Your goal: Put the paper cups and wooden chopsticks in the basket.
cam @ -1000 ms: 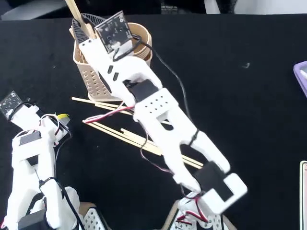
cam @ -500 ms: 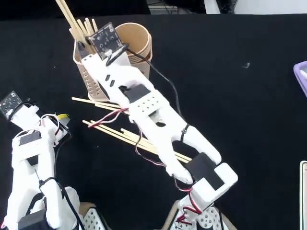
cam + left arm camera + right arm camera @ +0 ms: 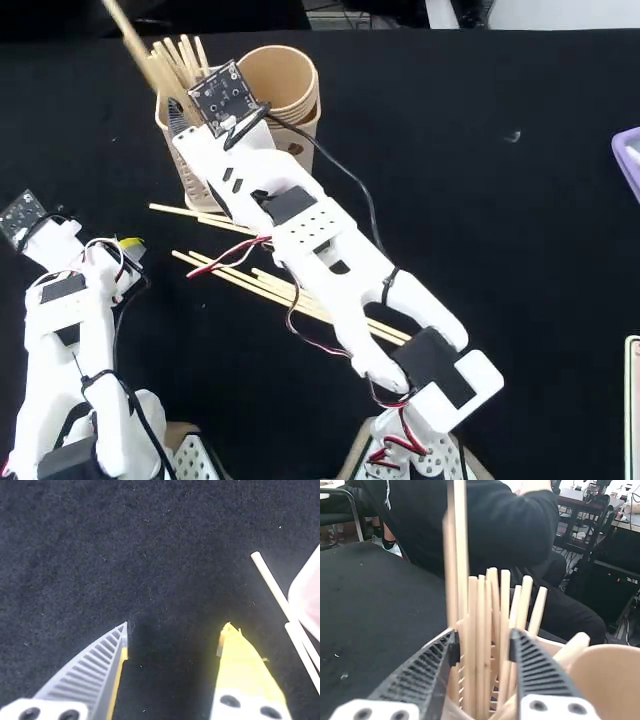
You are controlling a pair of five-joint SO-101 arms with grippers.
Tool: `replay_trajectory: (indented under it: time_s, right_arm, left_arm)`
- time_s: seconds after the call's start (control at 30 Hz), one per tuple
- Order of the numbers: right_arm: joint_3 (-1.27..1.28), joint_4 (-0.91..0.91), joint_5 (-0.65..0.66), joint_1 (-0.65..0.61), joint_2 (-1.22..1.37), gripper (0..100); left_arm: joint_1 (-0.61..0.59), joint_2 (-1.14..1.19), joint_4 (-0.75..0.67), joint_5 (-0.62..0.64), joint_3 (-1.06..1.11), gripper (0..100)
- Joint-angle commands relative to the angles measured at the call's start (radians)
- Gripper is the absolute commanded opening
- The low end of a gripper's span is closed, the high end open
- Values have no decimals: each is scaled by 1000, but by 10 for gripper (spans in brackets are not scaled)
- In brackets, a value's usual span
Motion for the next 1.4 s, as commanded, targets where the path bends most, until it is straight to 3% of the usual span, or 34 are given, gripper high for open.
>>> replay_trajectory:
  time_s: [0.0,0.13,0.23,0.33,0.5,0.63,0.77,0.93,1.23,1.37]
  right_arm:
    - [-22,-3,5,-2,-101,197]
    - [-19,17,3,0,-214,197]
    - [-15,149,3,-6,-352,197]
    - [-13,413,3,-17,-509,197]
    - [45,1000,3,-23,-687,197]
    - [202,1244,71,-9,-723,198]
    - [501,1126,259,-6,-723,198]
    - [765,830,311,-5,-671,198]
    - [627,790,430,32,-300,184]
    - [576,790,451,83,-243,25]
  left_arm:
    - [15,-15,-14,11,-4,287]
    - [15,-15,-14,11,-4,287]
    - [15,-15,-14,11,-4,287]
    - [15,-15,-14,11,-4,287]
    - [15,-15,-14,11,-4,287]
    - [13,-15,-14,11,-4,287]
    - [13,-15,-14,11,-4,287]
    - [13,-15,-14,11,-2,287]
    - [13,-15,-34,11,8,287]
    - [13,-15,-34,11,8,287]
